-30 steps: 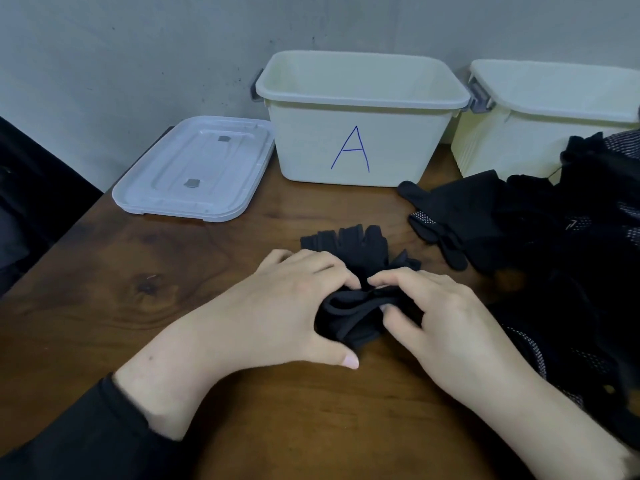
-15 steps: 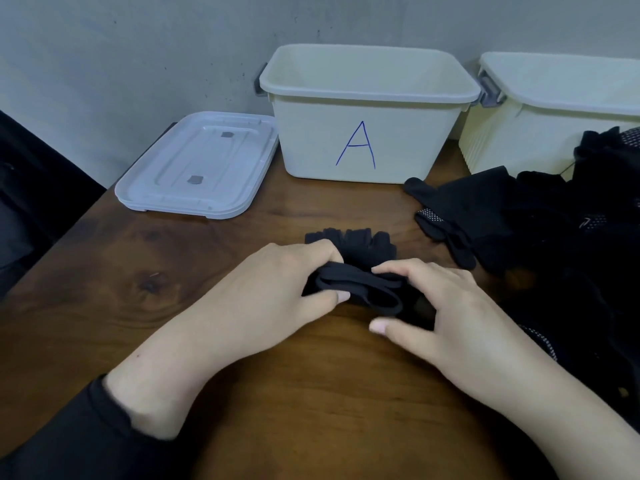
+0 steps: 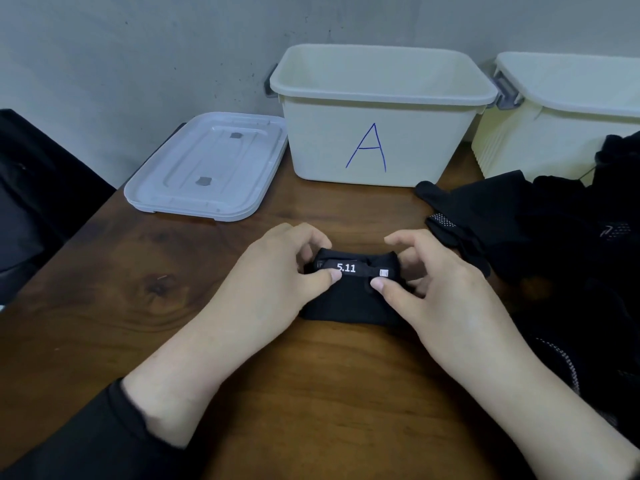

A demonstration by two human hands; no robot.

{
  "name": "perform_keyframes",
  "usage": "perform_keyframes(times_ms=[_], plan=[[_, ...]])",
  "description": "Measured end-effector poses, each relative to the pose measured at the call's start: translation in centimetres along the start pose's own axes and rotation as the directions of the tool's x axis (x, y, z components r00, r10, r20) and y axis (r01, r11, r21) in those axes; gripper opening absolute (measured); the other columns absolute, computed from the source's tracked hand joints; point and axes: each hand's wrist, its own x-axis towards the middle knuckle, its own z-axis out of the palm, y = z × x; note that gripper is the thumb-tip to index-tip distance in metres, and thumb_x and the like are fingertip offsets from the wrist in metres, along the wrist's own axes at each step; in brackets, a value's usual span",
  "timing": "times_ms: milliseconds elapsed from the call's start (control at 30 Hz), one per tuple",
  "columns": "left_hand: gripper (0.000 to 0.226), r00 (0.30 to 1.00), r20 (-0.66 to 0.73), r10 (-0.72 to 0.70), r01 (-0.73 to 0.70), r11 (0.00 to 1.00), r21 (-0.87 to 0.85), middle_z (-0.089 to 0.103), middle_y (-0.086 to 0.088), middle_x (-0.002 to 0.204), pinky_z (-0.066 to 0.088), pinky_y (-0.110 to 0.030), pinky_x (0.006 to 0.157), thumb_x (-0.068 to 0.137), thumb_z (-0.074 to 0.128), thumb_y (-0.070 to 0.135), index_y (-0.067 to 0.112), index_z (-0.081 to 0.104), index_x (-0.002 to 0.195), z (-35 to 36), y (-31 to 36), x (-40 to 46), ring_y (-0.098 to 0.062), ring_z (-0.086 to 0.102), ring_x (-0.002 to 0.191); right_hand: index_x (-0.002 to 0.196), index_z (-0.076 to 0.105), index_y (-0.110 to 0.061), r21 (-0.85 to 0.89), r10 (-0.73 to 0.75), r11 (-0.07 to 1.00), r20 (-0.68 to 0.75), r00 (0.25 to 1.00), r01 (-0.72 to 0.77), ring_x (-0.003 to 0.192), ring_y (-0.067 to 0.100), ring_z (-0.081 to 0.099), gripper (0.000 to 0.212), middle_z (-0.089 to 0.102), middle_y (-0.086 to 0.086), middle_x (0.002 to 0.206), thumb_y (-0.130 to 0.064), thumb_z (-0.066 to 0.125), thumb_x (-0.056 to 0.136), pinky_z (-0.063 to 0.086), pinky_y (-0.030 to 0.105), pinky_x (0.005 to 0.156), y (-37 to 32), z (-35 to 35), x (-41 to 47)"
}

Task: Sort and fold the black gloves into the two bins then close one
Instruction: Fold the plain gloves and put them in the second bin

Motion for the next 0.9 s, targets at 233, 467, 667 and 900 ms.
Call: perform_keyframes(times_ms=[233, 467, 667, 900], plan=[[0.020, 0.966, -0.003, 0.258, -0.252, 0.948, 0.194, 0.048, 0.020, 0.107, 0.035, -0.005, 0.075, 0.093, 0.070, 0.018, 0.032, 0.069, 0.107, 0.8, -1.0, 0.9, 0.009, 0.048, 0.088, 0.100, 0.077, -0.019, -0.234, -0.310, 0.930, -0.092, 0.946, 0.282, 0.094, 0.014, 0.052, 0.012, 0.056, -0.009, 0.111, -0.018, 0.067, 0.093, 0.053, 0.039, 0.073, 0.4, 1.7, 1.3], [0.037, 0.970, 0.166, 0.176, -0.211, 0.951, 0.227, 0.054, 0.026, 0.134, 0.032, -0.037, 0.114, 0.100, 0.050, 0.047, 0.043, 0.061, 0.135, -0.4, -1.6, 1.2, 0.000, 0.045, 0.125, 0.150, 0.043, -0.038, -0.273, -0.196, 0.922, 0.284, 0.939, 0.275, 0.140, -0.002, 0.030, 0.065, 0.039, -0.028, 0.150, -0.063, 0.054, 0.091, 0.018, 0.027, 0.118, 0.4, -0.3, 0.6], [0.063, 0.936, 0.288, 0.203, -0.275, 0.931, 0.238, 0.032, 0.028, 0.154, 0.016, -0.030, 0.120, 0.085, 0.073, 0.051, 0.047, 0.048, 0.143, -1.0, -1.9, 1.3, 0.005, 0.024, 0.142, 0.115, 0.065, -0.032, -0.196, -0.264, 0.945, 0.016, 0.964, 0.262, 0.098, 0.006, 0.059, 0.021, 0.064, -0.021, 0.100, -0.031, 0.067, 0.094, 0.046, 0.034, 0.097, 0.1, 0.6, 1.0], [0.015, 0.979, 0.134, 0.150, -0.098, 0.937, -0.335, 0.074, 0.014, 0.101, 0.050, -0.030, 0.092, 0.092, 0.072, 0.025, 0.029, 0.071, 0.107, -0.4, -0.8, 0.8, -0.005, 0.068, 0.099, 0.099, 0.071, -0.030, 0.431, 0.065, 0.900, 0.013, 0.998, -0.064, 0.087, 0.002, 0.069, 0.009, 0.074, -0.015, 0.092, -0.025, 0.073, 0.092, 0.052, 0.018, 0.074, -0.9, -1.3, 1.4]])
